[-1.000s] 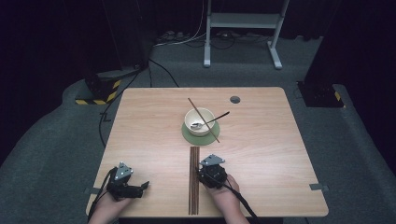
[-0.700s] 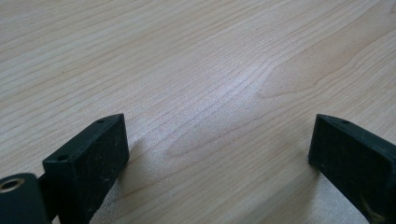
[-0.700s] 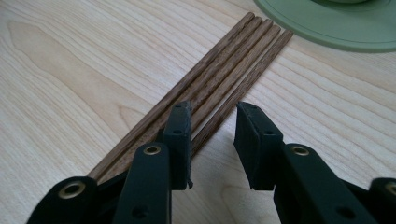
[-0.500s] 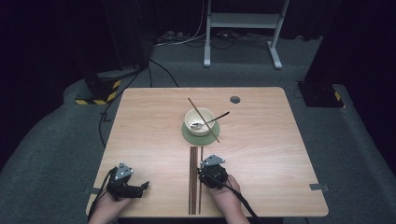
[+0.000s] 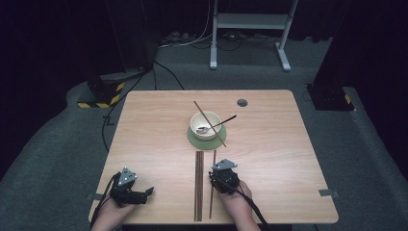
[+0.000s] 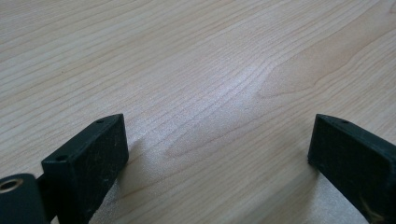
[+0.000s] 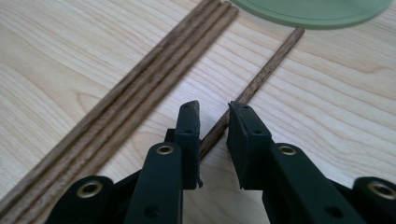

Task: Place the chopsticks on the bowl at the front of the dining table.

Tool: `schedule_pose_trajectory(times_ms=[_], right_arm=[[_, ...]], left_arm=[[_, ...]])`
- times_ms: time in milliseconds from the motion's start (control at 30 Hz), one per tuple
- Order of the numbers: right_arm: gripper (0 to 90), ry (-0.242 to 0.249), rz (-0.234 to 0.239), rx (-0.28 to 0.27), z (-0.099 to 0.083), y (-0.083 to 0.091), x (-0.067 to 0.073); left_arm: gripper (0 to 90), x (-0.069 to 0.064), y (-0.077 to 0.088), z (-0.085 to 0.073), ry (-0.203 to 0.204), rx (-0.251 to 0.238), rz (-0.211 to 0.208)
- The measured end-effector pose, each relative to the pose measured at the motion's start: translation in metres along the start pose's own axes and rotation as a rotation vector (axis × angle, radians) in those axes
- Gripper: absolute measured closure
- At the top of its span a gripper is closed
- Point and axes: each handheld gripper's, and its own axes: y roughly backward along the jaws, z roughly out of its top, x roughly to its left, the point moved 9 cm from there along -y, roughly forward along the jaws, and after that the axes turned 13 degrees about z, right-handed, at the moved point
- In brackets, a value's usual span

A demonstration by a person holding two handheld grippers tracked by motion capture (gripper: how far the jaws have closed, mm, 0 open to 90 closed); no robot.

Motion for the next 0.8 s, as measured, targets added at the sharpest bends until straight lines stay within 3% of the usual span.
schedule_pose_trajectory(times_ms=[333, 567, 800], right_arm=[[80.4, -0.041, -0.021, -0.005, -0.007, 0.014, -0.025], [83.1, -0.04, -0.041, 0.002, -0.011, 0.02, -0.032], [73.2, -0.034, -0.055, 0.047, -0.011, 0.021, -0.031]], left_arm=[[5.0, 0.0, 0.0, 0.0, 0.0, 0.001, -0.001], [5.1, 0.0, 0.0, 0.0, 0.001, 0.001, -0.001], [5.2, 0.0, 0.0, 0.001, -0.003, -0.002, -0.004]])
